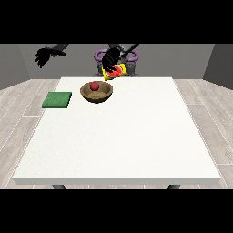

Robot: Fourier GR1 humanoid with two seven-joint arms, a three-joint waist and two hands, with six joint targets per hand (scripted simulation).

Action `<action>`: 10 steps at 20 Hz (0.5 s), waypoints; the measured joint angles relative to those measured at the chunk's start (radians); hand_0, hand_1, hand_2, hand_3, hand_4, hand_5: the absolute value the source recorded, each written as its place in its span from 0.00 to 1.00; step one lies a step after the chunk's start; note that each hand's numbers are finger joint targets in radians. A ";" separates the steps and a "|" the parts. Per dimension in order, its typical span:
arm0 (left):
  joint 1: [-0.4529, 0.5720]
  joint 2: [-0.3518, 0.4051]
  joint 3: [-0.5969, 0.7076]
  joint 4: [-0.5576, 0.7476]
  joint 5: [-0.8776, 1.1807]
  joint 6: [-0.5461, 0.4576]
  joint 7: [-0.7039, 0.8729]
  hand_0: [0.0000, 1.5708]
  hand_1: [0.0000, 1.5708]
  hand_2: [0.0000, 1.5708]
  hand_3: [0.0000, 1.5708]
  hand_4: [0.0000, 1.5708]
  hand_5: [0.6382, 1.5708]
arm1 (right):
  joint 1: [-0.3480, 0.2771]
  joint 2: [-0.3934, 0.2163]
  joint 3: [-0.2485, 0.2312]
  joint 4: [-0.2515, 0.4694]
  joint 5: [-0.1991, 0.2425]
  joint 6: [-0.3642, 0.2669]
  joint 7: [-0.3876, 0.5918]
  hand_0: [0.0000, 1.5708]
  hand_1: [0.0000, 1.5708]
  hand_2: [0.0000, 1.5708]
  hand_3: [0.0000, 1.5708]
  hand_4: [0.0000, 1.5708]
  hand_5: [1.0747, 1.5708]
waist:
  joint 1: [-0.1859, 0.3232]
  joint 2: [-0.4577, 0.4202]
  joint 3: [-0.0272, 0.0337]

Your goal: Pick the cup and pour the ball into the bowl, then pick the bowl and place it on the pad

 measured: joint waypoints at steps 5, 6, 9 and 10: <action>0.038 0.020 0.173 -0.072 0.143 0.095 0.008 0.83 0.83 1.00 1.00 1.00 0.59 | 0.001 0.038 0.005 -0.013 -0.005 -0.052 0.051 0.00 0.00 0.00 0.00 0.14 0.99 | 0.047 -0.012 -0.0047; 0.054 0.020 0.227 -0.092 0.193 0.128 0.023 0.82 0.82 1.00 1.00 1.00 0.56 | 0.007 0.043 0.004 -0.014 -0.005 -0.059 0.050 0.00 0.00 0.00 0.00 0.14 0.99 | 0.058 -0.007 -0.0062; 0.120 0.018 0.382 -0.152 0.355 0.226 0.028 0.65 0.65 0.80 0.60 0.89 0.71 | 0.032 0.051 -0.003 -0.022 -0.006 -0.071 0.047 0.00 0.00 0.00 0.00 0.14 0.99 | 0.084 -0.007 -0.0097; 0.142 0.011 0.431 -0.173 0.413 0.257 0.021 0.57 0.57 0.54 0.30 0.80 0.86 | 0.040 0.059 -0.001 -0.028 -0.006 -0.076 0.045 0.00 0.00 0.00 0.00 0.16 0.99 | 0.088 -0.004 -0.0108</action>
